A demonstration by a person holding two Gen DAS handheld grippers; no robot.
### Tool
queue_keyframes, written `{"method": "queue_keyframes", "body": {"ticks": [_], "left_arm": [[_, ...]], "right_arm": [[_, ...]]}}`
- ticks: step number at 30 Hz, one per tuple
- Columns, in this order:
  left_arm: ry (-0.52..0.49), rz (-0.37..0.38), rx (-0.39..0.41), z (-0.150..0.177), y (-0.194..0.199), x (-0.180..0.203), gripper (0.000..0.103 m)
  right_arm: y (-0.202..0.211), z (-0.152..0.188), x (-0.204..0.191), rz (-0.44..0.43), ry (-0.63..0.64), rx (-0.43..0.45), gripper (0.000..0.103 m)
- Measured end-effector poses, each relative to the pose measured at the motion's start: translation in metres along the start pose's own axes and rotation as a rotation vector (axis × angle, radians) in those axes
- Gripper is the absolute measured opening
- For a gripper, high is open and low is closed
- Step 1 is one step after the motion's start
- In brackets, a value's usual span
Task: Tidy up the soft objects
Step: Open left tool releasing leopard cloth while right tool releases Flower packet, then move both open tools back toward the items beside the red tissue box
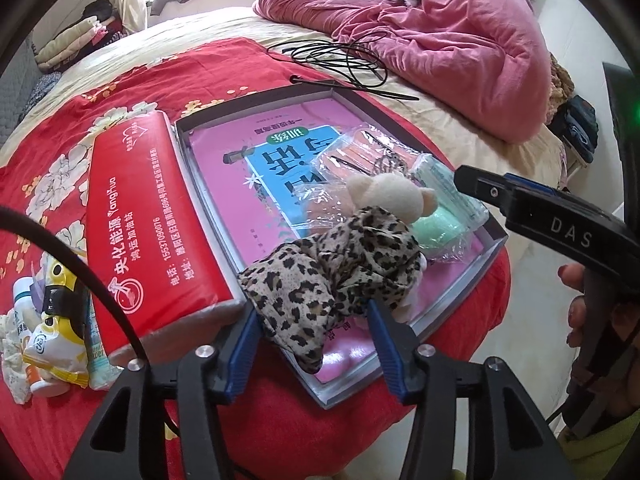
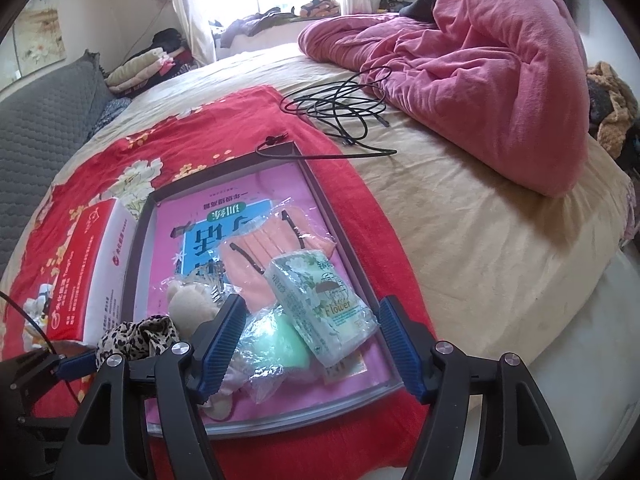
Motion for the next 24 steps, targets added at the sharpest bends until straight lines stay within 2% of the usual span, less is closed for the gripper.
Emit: {"method": "queue_keyframes", "body": {"ticks": [11, 16, 24], "left_arm": [[-0.016, 0.000, 0.032, -0.003, 0.020, 0.003, 0.059], [-0.015, -0.009, 0.058, -0.004, 0.038, 0.003, 0.066], [-0.004, -0.022, 0.094, -0.003, 0.065, -0.004, 0.070]], "right_arm": [[0.017, -0.003, 0.001, 0.023, -0.006, 0.034, 0.072], [0.030, -0.004, 0.003, 0.032, -0.023, 0.063, 0.073], [0.051, -0.008, -0.008, 0.026, -0.007, 0.096, 0.074]]}}
Point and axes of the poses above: each gripper's, at about its wrist camera, not at the fingertips, and y roughly against the way its jaws point, x to its right, z to its underside, the point moved 4 cm from there along -y, roughly the way its jaws point, and after that the axes turned 4 degrees about -y, right-handed, at the moved point
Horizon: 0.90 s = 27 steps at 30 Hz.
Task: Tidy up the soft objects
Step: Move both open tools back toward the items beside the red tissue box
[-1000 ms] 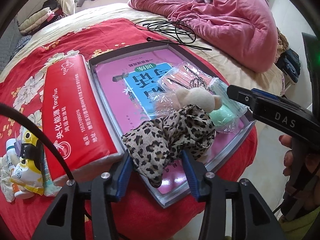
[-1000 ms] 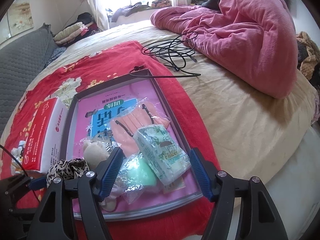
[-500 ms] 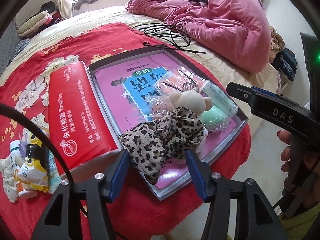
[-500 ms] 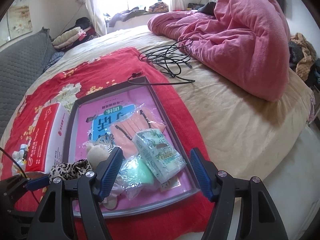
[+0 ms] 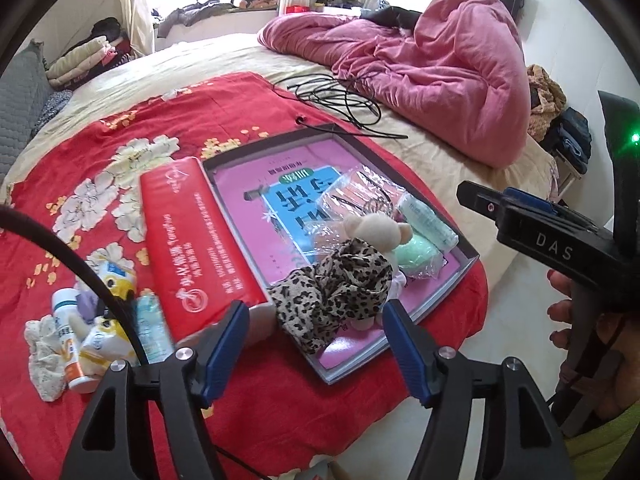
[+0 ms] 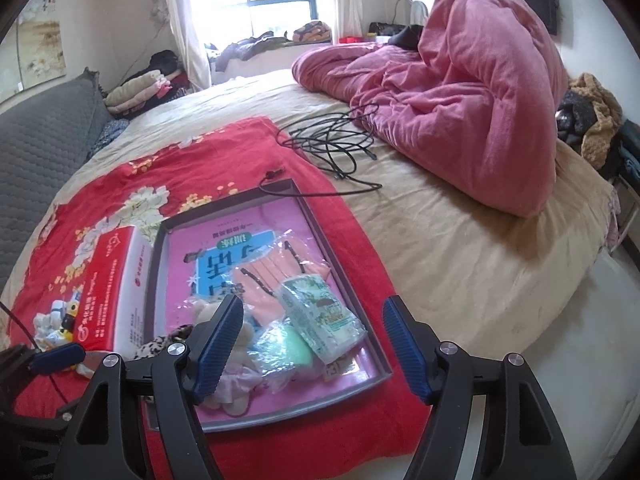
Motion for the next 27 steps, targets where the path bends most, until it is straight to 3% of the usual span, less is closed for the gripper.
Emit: {"method": "queue_keyframes", "body": {"ticks": [9, 27], "left_arm": [[0.031, -0.031, 0.030, 0.010, 0.029, -0.021, 0.075], [0.158, -0.146, 0.094, 0.041, 0.097, -0.098, 0.076]], "right_arm": [[0.019, -0.002, -0.032, -0.033, 0.063, 0.027, 0.077], [0.062, -0.002, -0.137, -0.149, 0.217, 0.096, 0.078]]}}
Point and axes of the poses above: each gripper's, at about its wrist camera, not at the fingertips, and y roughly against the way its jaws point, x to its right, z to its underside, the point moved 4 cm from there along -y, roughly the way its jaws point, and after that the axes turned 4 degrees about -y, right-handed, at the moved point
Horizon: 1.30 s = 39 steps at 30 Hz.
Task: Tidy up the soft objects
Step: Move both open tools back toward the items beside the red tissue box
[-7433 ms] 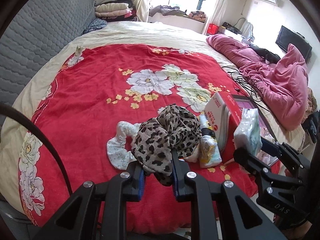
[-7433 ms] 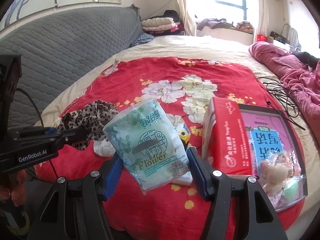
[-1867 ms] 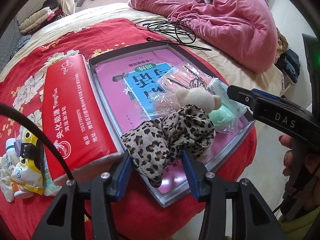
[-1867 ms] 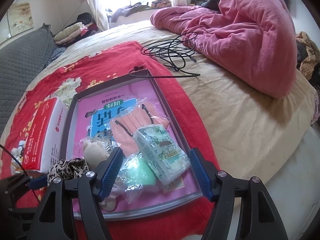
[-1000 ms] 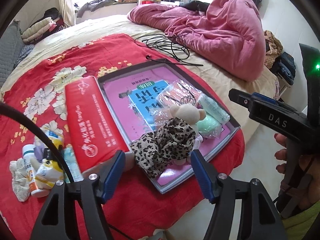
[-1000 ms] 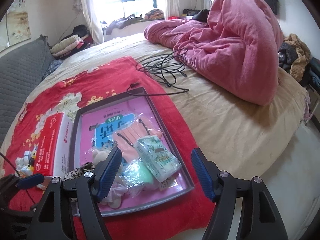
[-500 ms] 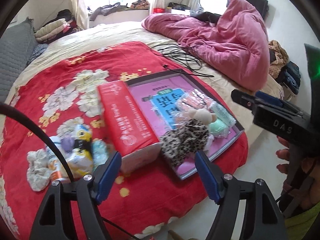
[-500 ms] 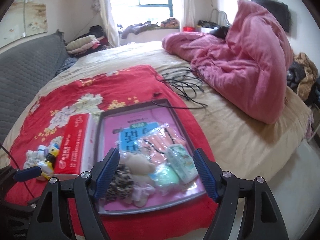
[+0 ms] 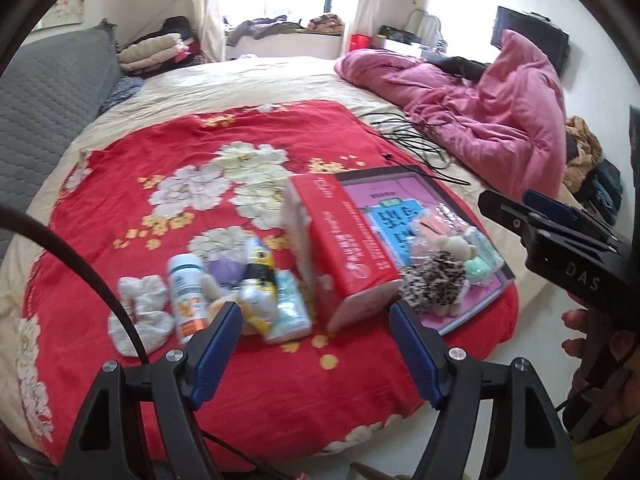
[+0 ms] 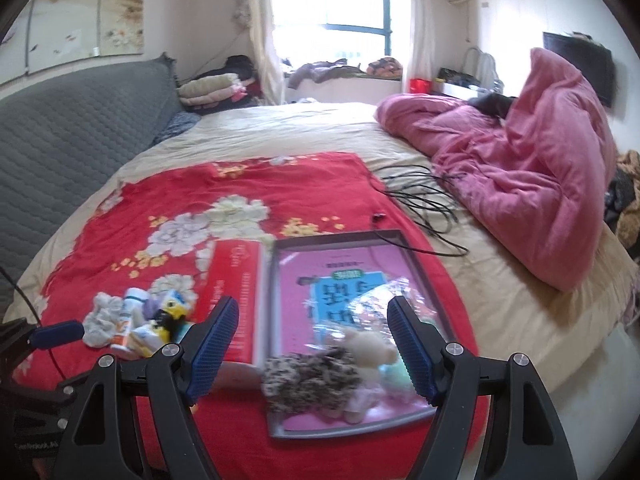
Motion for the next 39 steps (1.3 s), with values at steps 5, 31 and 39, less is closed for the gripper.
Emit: {"method": "queue_keyframes", "body": {"ticks": [5, 31, 39], "left_arm": [[0.027, -0.032, 0.007, 0.007, 0.013, -0.025, 0.076], [0.227, -0.113, -0.028, 0.055, 0.029, -0.132, 0.080], [0.295, -0.117, -0.052, 0.067, 0.020, -0.160, 0.080]], "right_arm": [[0.001, -0.001, -0.031, -0.037, 0.038, 0.000, 0.078], [-0.015, 0.023, -0.141, -0.145, 0.223, -0.072, 0.078], [-0.032, 0.037, -0.158, -0.160, 0.249, -0.122, 0.078]]}}
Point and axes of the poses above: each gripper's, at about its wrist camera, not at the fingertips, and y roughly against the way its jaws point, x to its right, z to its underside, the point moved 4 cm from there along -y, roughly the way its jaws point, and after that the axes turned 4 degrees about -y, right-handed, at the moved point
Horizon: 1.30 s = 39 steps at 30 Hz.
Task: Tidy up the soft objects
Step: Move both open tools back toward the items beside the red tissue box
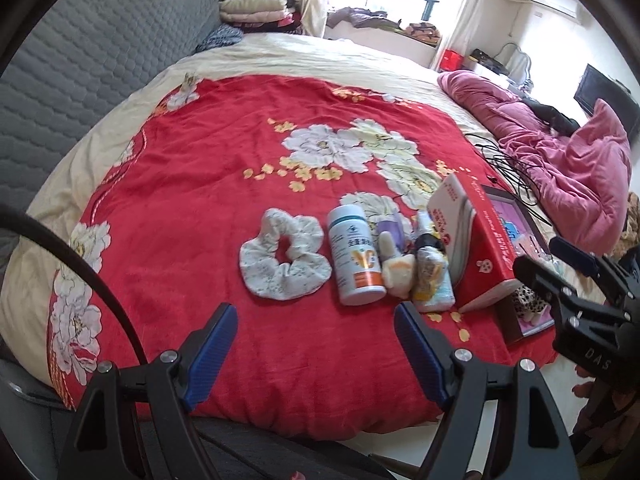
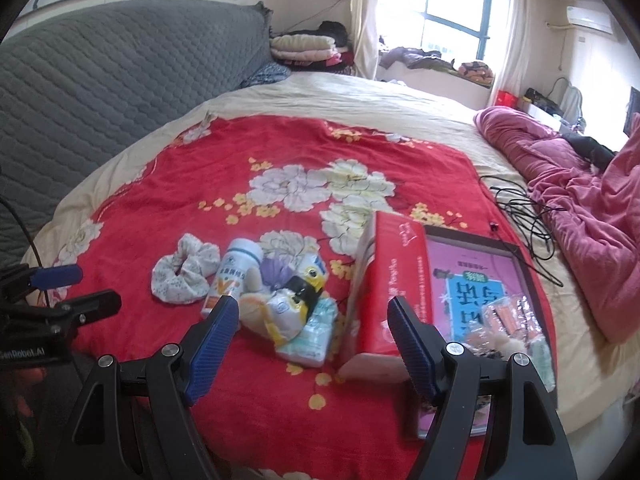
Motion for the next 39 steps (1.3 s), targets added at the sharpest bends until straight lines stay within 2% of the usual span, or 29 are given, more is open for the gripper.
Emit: {"method": "queue_keyframes", "body": {"ticks": [17, 25, 39], "left_arm": [[0.101, 0.002, -0.098, 0.017, -0.047, -0.043, 0.080], [0.126, 0.013, -0.125, 0.010, -0.073, -0.055, 0.080], [0.135, 0.050, -0.158, -0.008, -0.114, -0.060, 0.080]], "right_arm": [[-0.048, 0.015, -0.024, -0.020, 0.018, -0.091, 0.078], [-0.081, 0.020, -0.026, -0.009, -0.021, -0.143, 0.078], [-0.131, 0.016, -0.013, 0.091, -0.093, -0.194, 0.076]]}}
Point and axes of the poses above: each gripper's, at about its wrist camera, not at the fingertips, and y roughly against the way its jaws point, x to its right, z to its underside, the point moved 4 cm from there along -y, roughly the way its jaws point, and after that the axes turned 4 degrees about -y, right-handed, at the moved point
